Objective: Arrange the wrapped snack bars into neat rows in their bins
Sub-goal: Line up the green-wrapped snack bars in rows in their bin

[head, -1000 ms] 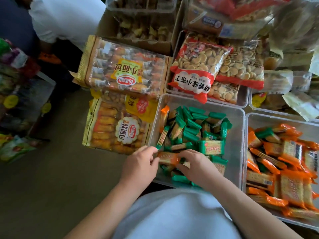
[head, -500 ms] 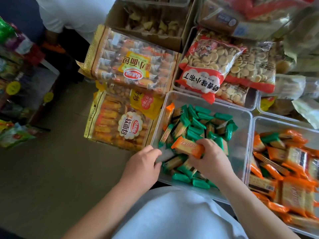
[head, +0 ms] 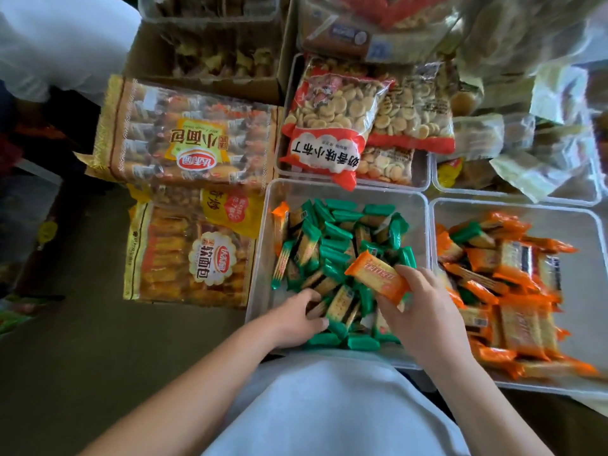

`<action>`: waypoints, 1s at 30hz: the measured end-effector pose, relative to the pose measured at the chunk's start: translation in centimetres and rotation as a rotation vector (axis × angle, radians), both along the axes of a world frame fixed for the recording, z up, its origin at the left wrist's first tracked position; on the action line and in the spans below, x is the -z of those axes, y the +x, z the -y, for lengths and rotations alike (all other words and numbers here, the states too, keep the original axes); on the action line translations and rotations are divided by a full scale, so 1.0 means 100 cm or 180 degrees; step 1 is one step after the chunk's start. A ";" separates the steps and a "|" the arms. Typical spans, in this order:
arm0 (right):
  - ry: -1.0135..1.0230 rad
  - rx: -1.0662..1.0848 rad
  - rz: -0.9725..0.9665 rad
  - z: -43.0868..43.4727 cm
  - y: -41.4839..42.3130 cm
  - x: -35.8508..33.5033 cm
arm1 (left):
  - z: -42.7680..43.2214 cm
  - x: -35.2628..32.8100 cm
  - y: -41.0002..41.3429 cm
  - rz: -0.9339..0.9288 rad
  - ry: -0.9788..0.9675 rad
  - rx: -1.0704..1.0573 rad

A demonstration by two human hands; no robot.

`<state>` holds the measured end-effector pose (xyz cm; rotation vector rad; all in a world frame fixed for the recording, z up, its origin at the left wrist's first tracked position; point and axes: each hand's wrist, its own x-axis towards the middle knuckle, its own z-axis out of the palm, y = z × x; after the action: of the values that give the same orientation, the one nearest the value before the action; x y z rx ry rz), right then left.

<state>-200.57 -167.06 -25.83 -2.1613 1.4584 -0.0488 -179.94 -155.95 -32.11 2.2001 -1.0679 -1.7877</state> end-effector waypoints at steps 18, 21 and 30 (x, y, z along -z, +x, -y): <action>0.0037 0.0213 0.0391 0.036 0.040 -0.006 | 0.083 -0.069 0.059 0.2378 -0.0725 0.0502; 0.0062 0.0248 0.0488 0.038 0.037 -0.007 | 0.087 -0.068 0.062 0.2718 -0.0722 0.0973; 0.0152 0.0282 0.0585 0.030 0.034 -0.007 | 0.068 -0.052 0.051 0.3038 -0.0884 0.1441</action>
<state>-197.17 -170.10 -25.12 -1.9962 1.4335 -0.2355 -174.82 -162.77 -26.92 2.7846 -1.9403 -0.4850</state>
